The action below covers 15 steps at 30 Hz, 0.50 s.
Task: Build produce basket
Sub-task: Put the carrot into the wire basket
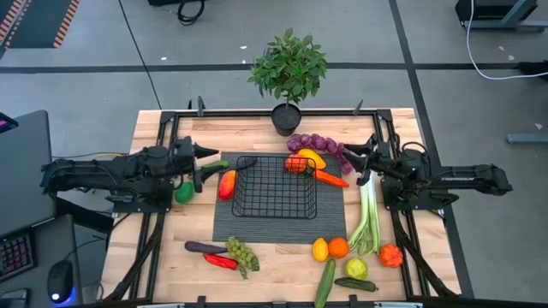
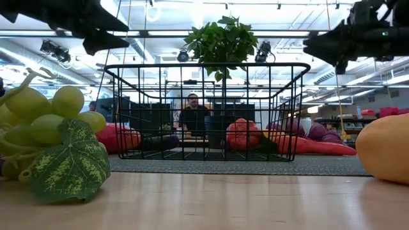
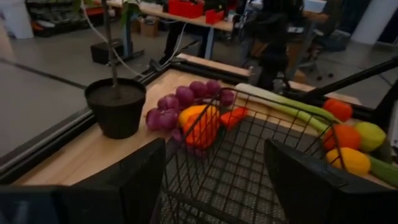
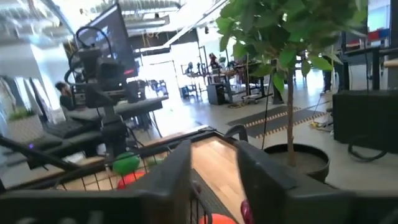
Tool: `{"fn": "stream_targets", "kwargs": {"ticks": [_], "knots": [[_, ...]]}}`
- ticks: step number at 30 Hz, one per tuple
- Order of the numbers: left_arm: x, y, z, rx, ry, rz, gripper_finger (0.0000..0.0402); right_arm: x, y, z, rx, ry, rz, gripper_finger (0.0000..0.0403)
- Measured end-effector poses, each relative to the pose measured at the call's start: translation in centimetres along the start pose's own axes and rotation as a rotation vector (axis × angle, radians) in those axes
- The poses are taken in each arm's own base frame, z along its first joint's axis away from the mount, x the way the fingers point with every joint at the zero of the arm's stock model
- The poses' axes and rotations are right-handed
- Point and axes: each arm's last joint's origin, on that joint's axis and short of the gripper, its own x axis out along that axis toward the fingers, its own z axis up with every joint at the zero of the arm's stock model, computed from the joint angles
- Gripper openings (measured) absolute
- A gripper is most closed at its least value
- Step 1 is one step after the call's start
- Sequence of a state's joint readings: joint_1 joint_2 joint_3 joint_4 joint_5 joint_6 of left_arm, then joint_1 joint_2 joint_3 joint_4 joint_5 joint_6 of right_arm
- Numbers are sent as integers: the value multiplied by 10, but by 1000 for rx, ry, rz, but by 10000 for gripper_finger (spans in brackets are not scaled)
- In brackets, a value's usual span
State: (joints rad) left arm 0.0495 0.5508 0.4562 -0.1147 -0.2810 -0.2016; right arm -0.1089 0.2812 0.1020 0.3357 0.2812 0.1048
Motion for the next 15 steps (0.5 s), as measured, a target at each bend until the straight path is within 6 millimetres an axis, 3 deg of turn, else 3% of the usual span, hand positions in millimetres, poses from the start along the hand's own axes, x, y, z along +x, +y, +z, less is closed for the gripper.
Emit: {"fn": "stream_targets", "kwargs": {"ticks": [4, 7, 15], "knots": [[2, 3, -5, -37, 51, 27, 277, 11, 4, 10, -61, 73, -17, 238], [2, 3, -7, -52, 75, 33, 277, 21, 6, 13, -103, 277, -80, 272], [0, 4, -12, -51, 124, 29, 276, 48, 10, 16, -47, 759, -183, 272]]}}
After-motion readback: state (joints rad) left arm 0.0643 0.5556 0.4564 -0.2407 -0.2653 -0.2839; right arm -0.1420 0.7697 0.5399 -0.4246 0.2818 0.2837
